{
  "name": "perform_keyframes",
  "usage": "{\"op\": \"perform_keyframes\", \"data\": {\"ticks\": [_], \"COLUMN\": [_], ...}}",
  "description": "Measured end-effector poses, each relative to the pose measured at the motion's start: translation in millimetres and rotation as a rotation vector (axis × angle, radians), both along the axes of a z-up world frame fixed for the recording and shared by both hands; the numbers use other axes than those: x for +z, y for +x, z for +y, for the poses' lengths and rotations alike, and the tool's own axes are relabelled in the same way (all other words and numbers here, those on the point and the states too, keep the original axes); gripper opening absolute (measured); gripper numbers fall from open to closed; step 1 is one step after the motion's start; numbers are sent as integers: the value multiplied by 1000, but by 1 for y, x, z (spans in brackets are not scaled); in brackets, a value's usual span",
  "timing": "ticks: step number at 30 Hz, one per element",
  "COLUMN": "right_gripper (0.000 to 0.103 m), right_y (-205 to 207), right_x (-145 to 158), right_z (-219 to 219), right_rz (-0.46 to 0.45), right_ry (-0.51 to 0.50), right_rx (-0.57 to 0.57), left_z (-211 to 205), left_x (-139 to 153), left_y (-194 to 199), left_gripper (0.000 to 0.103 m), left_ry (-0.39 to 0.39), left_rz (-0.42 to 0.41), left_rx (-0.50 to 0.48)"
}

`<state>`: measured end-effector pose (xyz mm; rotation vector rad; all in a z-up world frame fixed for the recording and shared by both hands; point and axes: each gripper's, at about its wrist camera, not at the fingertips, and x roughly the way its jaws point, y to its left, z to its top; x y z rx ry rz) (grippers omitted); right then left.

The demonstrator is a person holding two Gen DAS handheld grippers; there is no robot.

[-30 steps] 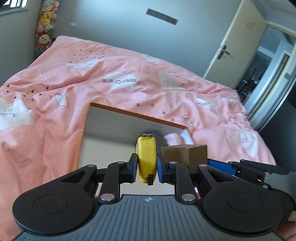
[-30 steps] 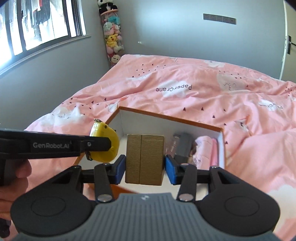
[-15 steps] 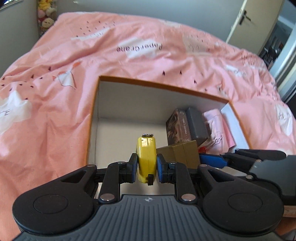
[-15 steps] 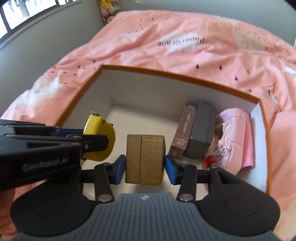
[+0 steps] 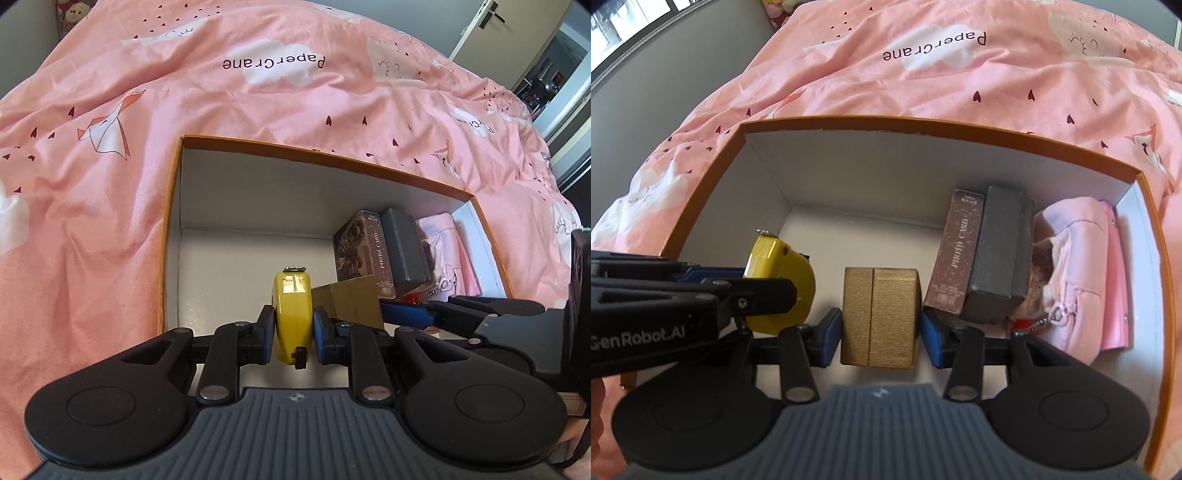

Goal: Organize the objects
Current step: 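Release the gold box from the right tool while the left tool lowers the tape measure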

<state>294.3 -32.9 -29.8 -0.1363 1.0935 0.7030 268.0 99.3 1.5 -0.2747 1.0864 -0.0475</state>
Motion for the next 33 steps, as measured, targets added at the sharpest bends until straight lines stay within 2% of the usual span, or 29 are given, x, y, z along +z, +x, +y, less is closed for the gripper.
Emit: {"op": "perform_keyframes", "data": {"ticks": [2,5,9,11,13,15,18,20,25,33], "right_gripper": [49,49,54,55,52,34,20,16,14,14], "right_y": [1,-3,-10,-14,-19,-22,-23,-22,-10,4], "right_x": [-2,0,11,16,18,17,11,7,0,-7], "right_z": [1,-2,-11,-16,-20,-21,-16,-10,-5,-9], "right_rz": [17,-13,-55,-44,-11,32,66,60,96,101], "right_ry": [4,11,-4,-19,-39,-55,-67,-72,15,125], "right_rx": [-4,16,35,54,76,96,101,88,13,-121], "left_z": [0,-2,-3,-3,-5,-8,-13,-14,-12,0], "left_x": [-1,-2,-2,-2,-2,-3,-6,-8,-7,0], "left_y": [2,5,5,4,2,1,1,1,4,20], "left_gripper": [24,24,24,24,24,24,24,24,24,24], "left_ry": [2,5,13,18,31,49,82,91,96,46], "left_rz": [7,14,19,23,25,23,18,15,10,5], "left_rx": [1,-4,-12,-19,-30,-40,-53,-61,-62,-32]}}
